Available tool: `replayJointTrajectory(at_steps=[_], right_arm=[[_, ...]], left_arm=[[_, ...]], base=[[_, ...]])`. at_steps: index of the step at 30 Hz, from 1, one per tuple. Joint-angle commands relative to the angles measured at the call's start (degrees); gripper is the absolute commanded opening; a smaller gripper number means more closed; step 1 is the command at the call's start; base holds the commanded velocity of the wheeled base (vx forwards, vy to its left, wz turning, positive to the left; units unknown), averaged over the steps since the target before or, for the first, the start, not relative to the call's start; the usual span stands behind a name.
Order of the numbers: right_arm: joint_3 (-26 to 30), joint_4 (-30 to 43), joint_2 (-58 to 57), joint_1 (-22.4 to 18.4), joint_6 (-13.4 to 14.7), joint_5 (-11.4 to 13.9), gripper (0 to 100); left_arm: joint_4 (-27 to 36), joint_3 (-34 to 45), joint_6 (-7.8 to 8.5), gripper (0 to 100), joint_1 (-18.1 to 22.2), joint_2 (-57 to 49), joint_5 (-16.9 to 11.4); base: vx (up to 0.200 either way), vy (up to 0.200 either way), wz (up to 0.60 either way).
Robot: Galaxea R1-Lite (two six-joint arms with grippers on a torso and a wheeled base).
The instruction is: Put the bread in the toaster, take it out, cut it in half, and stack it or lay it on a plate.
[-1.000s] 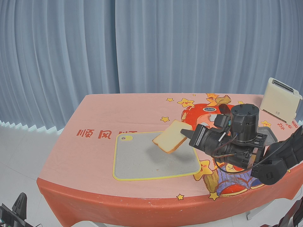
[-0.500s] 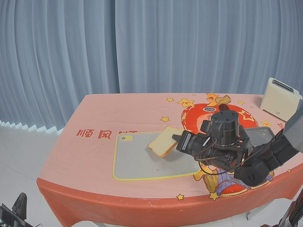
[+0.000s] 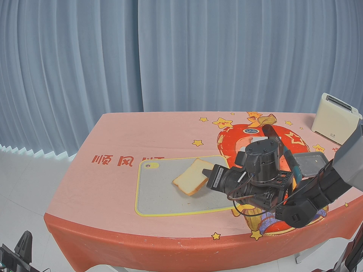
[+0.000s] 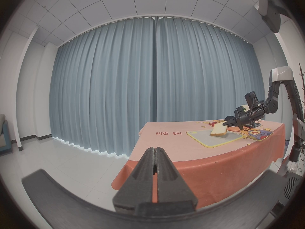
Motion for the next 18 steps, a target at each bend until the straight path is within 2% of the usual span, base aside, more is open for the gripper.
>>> replayJointTrajectory(at_steps=[1, 11, 12, 18], right_arm=[[-0.1, 0.0, 0.4, 0.1, 0.0, -0.1, 0], [0.1, 0.3, 0.4, 0.2, -0.2, -0.9, 0], [0.2, 0.4, 0.4, 0.4, -0.2, -0.9, 100], [0.1, 0.8, -0.2, 0.9, -0.4, -1.2, 100]], left_arm=[[0.0, 1.0, -0.01, 0, 0.0, -0.9, 0.0], [0.0, 1.0, -0.01, 0, 0.0, -0.9, 0.0], [0.0, 1.0, -0.01, 0, 0.0, -0.9, 0.0], [0.0, 1.0, -0.01, 0, 0.0, -0.9, 0.0]], base=[[0.0, 0.0, 0.0], [0.0, 0.0, 0.0], [0.0, 0.0, 0.0], [0.0, 0.0, 0.0]])
